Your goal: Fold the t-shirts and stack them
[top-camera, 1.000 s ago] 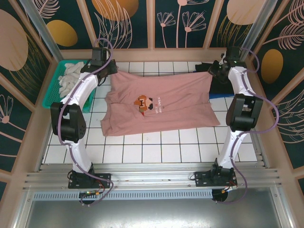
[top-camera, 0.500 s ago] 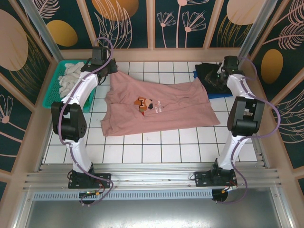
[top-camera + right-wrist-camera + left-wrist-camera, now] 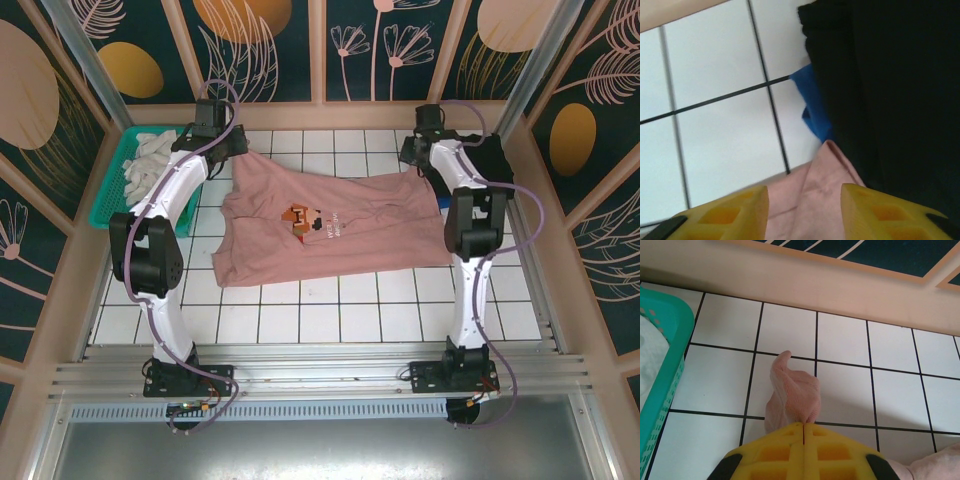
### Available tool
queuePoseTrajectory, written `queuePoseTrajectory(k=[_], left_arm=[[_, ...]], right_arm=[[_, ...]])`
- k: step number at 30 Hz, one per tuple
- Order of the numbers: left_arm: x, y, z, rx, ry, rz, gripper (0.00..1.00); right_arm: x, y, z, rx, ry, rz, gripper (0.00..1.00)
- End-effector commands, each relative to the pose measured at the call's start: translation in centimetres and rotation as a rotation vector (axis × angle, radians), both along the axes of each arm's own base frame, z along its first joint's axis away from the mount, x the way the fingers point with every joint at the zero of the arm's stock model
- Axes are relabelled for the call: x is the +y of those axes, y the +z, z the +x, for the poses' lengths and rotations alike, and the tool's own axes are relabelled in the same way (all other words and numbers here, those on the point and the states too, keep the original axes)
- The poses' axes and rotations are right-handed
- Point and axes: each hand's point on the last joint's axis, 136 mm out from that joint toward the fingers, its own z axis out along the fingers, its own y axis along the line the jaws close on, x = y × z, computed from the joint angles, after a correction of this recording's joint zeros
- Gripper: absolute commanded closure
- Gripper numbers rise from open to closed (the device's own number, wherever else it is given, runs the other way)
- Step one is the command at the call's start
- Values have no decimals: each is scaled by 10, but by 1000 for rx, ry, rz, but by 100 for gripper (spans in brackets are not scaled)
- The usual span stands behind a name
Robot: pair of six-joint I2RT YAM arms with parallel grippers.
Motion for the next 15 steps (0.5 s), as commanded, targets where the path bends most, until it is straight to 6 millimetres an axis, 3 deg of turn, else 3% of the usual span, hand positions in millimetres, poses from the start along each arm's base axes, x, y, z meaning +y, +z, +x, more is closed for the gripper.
queuePoseTrajectory(k=[1, 7, 15], left_arm=[[2, -9, 1, 15, -7, 24, 100], [2, -14, 2, 24, -9, 27, 100], [2, -15, 3, 26, -7, 31, 100]], right_arm=[[-22, -13, -4, 68, -40, -134, 53], [-13, -38, 0, 95, -15, -105, 56], [-8, -45, 1, 100, 5, -96, 71]])
